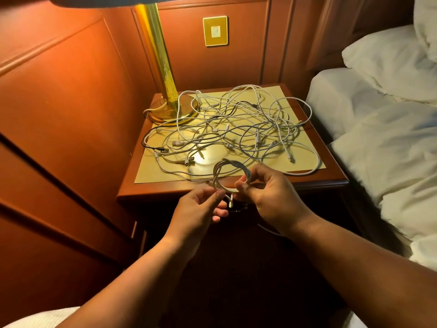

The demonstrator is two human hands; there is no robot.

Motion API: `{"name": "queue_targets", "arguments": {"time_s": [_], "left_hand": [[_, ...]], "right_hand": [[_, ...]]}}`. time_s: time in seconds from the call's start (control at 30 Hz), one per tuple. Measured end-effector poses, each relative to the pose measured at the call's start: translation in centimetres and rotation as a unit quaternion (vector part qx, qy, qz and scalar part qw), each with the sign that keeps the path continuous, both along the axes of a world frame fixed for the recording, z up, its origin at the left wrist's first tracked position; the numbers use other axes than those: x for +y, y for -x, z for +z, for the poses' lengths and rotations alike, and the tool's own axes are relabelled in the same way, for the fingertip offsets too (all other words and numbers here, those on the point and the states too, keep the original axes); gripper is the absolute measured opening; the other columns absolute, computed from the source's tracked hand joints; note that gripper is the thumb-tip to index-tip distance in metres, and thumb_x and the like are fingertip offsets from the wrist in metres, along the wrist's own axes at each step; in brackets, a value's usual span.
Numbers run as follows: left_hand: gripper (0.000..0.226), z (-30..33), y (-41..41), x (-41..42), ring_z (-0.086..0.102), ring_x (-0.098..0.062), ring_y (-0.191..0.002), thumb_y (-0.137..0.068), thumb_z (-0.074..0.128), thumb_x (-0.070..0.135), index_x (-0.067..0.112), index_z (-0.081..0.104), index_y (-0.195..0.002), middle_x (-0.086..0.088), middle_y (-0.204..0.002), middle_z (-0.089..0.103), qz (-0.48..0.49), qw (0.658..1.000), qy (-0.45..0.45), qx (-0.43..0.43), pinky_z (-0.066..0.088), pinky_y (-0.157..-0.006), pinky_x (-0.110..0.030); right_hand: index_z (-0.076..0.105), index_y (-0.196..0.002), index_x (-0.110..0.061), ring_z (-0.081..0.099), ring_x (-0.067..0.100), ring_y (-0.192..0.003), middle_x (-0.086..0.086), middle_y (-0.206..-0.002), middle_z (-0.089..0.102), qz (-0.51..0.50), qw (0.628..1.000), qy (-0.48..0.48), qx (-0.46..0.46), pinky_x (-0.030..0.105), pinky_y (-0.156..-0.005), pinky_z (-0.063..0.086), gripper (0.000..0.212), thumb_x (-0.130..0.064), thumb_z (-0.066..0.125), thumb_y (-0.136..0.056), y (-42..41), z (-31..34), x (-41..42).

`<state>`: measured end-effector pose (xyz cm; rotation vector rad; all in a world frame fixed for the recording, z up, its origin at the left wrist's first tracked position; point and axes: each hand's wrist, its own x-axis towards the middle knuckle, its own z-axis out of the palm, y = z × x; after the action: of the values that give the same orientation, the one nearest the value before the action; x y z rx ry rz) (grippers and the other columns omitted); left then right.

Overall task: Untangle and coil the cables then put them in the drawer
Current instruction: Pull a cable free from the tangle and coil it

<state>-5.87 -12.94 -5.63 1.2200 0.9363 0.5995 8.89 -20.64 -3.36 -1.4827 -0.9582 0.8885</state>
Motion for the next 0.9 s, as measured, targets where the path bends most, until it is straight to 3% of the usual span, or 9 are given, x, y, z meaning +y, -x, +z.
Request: {"name": "queue_targets", "arguments": {"time_s": [0.13, 0.2, 0.37, 0.5, 0.63, 0.73, 0.83, 0.9], "left_hand": [[0.012, 0.4, -0.1, -0.2, 0.068, -0.015, -0.074, -0.088, 0.065, 0.010, 0.008, 0.077, -0.090, -0.011, -0.086, 0.073, 0.045, 0.987, 0.112, -0.106, 0.054, -0.070, -0.021], [0.013, 0.5, 0.0, -0.2, 0.071, -0.015, -0.082, -0.087, 0.065, 0.008, 0.007, 0.077, -0.090, -0.012, -0.092, 0.075, 0.073, 0.980, 0.138, -0.127, 0.055, -0.077, -0.025], [0.020, 1.0, -0.4, -0.9, 0.071, -0.019, -0.092, -0.097, 0.053, 0.008, 0.001, 0.071, -0.097, -0.014, -0.095, 0.075, 0.088, 0.974, 0.146, -0.148, 0.054, -0.085, -0.029], [0.016, 1.3, -0.3, -1.6, 0.072, -0.019, -0.092, -0.081, 0.067, 0.013, 0.007, 0.073, -0.094, -0.013, -0.097, 0.075, 0.046, 0.983, 0.100, -0.144, 0.057, -0.084, -0.028], [0.010, 1.1, -0.1, -1.3, 0.072, -0.028, -0.096, -0.088, 0.065, 0.003, 0.004, 0.073, -0.093, -0.019, -0.099, 0.074, 0.081, 0.988, 0.082, -0.100, 0.056, -0.088, -0.036], [0.012, 1.1, 0.1, -0.6, 0.070, -0.029, -0.099, -0.088, 0.066, 0.005, 0.004, 0.073, -0.097, -0.016, -0.099, 0.074, 0.094, 0.990, 0.054, -0.086, 0.053, -0.093, -0.041], [0.010, 1.2, 0.1, -0.4, 0.070, -0.028, -0.099, -0.084, 0.069, 0.008, 0.006, 0.073, -0.093, -0.016, -0.098, 0.074, 0.104, 0.988, 0.045, -0.104, 0.052, -0.094, -0.041], [0.022, 1.2, 0.1, -0.5, 0.069, -0.026, -0.096, -0.077, 0.071, 0.014, 0.005, 0.071, -0.098, -0.014, -0.095, 0.073, 0.096, 0.986, 0.060, -0.123, 0.052, -0.093, -0.039]], "right_hand": [[0.062, -0.087, -0.008, 0.071, 0.025, -0.089, 0.008, -0.088, 0.070, -0.006, 0.966, 0.047, 0.255, 0.035, -0.082, 0.059, 0.009, -0.003, 0.058, -0.093, 0.2, 0.0, 0.3], [0.063, -0.086, -0.007, 0.071, 0.026, -0.087, 0.009, -0.084, 0.070, -0.007, 0.957, 0.071, 0.282, 0.033, -0.079, 0.059, 0.009, -0.002, 0.059, -0.092, 0.3, -0.3, 0.3], [0.065, -0.083, -0.008, 0.072, 0.020, -0.083, 0.011, -0.088, 0.074, -0.010, 0.965, 0.080, 0.248, 0.026, -0.070, 0.058, 0.007, -0.002, 0.065, -0.087, 1.1, -0.6, 0.2], [0.068, -0.085, -0.006, 0.071, 0.021, -0.087, 0.011, -0.091, 0.074, 0.002, 0.966, 0.075, 0.247, 0.026, -0.073, 0.059, 0.005, -0.003, 0.065, -0.087, 1.3, -0.7, 0.2], [0.069, -0.094, -0.006, 0.070, 0.023, -0.087, 0.012, -0.094, 0.072, 0.038, 0.975, 0.115, 0.186, 0.030, -0.076, 0.059, 0.013, -0.013, 0.071, -0.084, 1.3, -0.6, 0.3], [0.067, -0.096, -0.012, 0.062, 0.018, -0.074, 0.006, -0.083, 0.064, 0.031, 0.984, 0.105, 0.144, 0.027, -0.065, 0.052, 0.016, -0.027, 0.060, -0.094, 1.3, -0.2, 0.5], [0.064, -0.098, -0.017, 0.062, 0.017, -0.072, 0.004, -0.080, 0.062, 0.024, 0.992, 0.099, 0.069, 0.026, -0.063, 0.050, 0.015, -0.024, 0.051, -0.101, 1.1, -0.1, 0.3], [0.064, -0.099, -0.016, 0.064, 0.015, -0.071, 0.004, -0.079, 0.063, 0.021, 0.992, 0.118, 0.032, 0.025, -0.063, 0.052, 0.017, -0.024, 0.049, -0.102, 1.1, -0.3, 0.3]]}}
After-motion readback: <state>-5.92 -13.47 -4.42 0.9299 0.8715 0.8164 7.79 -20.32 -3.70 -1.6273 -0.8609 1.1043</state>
